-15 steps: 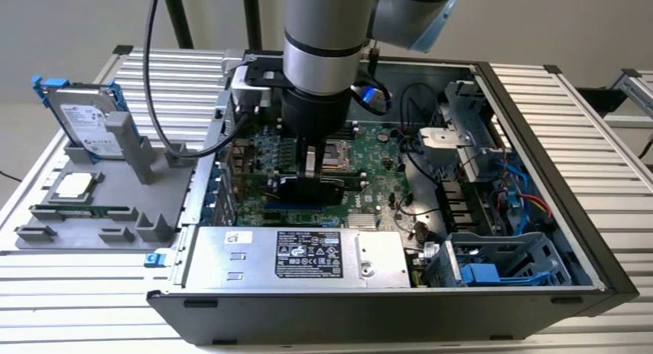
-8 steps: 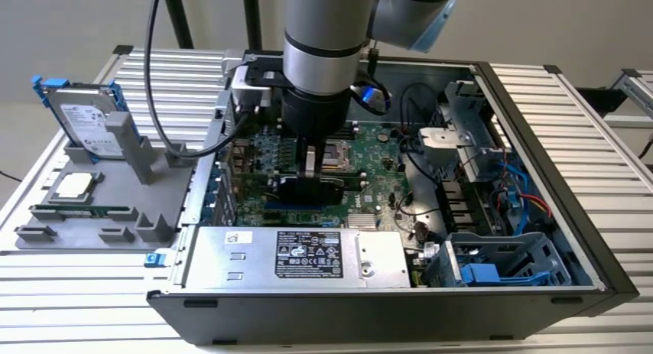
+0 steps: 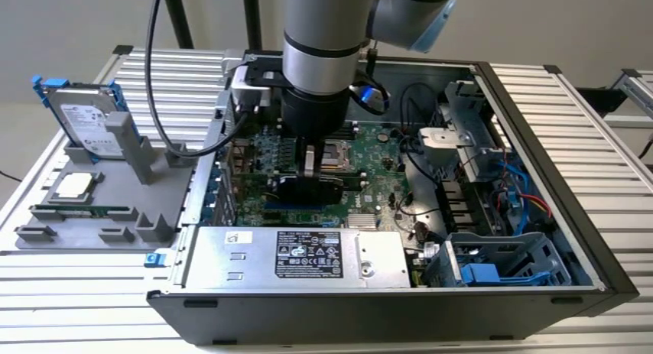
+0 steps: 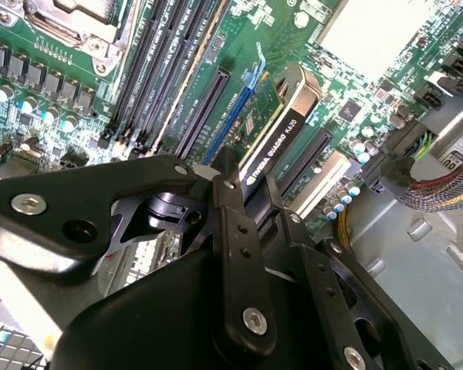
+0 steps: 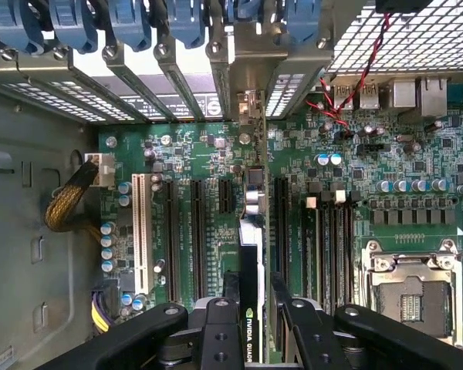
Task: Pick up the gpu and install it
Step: 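Insert the gpu into the slot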
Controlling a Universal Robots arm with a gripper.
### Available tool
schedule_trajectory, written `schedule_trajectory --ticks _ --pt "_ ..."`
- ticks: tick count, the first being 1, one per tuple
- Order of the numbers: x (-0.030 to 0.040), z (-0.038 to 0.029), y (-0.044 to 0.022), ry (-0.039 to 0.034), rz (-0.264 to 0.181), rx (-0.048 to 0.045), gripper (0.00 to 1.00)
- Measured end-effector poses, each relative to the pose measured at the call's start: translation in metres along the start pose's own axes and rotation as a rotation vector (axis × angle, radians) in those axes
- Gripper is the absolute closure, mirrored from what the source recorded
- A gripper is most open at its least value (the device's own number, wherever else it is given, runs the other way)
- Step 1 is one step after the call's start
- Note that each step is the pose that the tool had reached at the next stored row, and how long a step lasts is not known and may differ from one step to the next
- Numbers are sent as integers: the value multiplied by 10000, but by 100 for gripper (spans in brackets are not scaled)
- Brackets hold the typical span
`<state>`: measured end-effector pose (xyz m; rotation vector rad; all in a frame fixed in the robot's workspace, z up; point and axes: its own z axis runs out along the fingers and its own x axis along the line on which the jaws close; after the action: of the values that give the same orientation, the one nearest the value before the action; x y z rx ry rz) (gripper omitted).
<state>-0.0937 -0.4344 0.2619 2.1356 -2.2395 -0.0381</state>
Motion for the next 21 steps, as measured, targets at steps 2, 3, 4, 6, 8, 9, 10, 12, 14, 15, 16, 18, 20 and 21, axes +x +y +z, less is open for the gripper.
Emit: schedule_trajectory --ticks 2,3,4,6,8,9,10,12,14,15,16,18,20,21 --pt "1 4 11 1 -2 1 100" --pt "0 9 15 0 -3 3 100" --pt "-1 16 20 -2 -3 3 100" --pt "-1 28 25 1 -1 0 100" --pt "-1 39 27 0 -1 0 100" --pt "-1 39 27 2 -1 -1 100" --pt "-1 39 27 3 -1 -2 100" --pt "-1 40 27 2 -1 -1 100" --pt "-1 41 27 2 -1 0 100" --pt "-1 41 27 2 -1 0 100" --pt "-1 41 27 3 0 0 100" --pt "-1 41 27 3 0 0 100" --pt "-1 43 27 3 0 0 100" --pt "-1 43 27 4 -1 0 100"
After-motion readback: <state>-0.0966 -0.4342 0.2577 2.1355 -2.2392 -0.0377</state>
